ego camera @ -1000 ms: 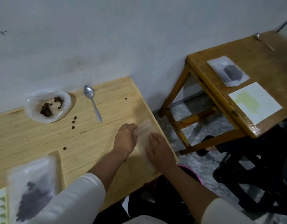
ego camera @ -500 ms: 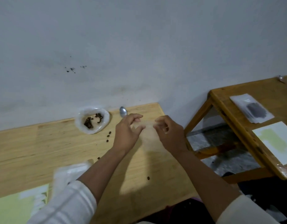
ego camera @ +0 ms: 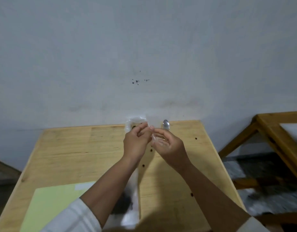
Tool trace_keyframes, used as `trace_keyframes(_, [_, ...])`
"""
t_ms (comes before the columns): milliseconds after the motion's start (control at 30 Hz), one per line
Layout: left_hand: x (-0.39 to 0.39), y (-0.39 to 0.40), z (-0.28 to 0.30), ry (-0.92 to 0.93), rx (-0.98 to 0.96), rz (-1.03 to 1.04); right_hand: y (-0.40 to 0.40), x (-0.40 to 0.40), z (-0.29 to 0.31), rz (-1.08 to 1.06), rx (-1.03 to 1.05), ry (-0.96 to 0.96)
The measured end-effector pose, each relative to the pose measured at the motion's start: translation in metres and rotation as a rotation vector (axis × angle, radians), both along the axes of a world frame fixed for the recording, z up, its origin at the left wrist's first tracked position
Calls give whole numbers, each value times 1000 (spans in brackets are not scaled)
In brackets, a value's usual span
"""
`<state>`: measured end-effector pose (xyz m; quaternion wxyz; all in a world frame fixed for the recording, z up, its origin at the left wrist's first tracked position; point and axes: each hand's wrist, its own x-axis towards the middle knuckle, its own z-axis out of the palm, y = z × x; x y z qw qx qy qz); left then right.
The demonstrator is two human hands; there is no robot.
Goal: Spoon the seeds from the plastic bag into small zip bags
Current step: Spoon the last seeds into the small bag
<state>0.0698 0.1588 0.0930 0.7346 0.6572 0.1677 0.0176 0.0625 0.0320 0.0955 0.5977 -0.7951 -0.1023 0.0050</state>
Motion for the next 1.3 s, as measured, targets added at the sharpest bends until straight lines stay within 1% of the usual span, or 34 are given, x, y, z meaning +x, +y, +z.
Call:
trace_keyframes(67, [-4,10,-4,2,-19,18,12,-3,-2,-26,7,11])
trace_keyframes(167, [-10,16,-6,7,-57,48,25,-6,-5,-107,-10,-23])
trace_keyframes(333, [-11,13,-10,4,20,91,33,-1,-7,-216,-77,-140])
trace_keyframes(400, [-9,8,-9,12,25,127,32,3,-6,-214,-98,-159])
trace_keyframes(533, [-3,-1,-3,-10,120,171,27,14,-5,-168,-123,-224])
trace_keyframes(767, [5,-17,2,-72,368,153,6,31,-1,-94,-76,-139])
trace_keyframes(933, [7,-23,3,-117,510,166,-1,40,-6,-147,-85,-49])
trace_keyframes(1133, [9,-31,-1,-119,635,214,3,40,-11,-167,-116,-78])
trace_keyframes(1233, [11,-24,0,-84,679,275,-4,44,-16,-207,-155,-92])
trace_keyframes(1300, [13,-14,-1,-56,703,273,-12,45,-18,-215,-154,-80])
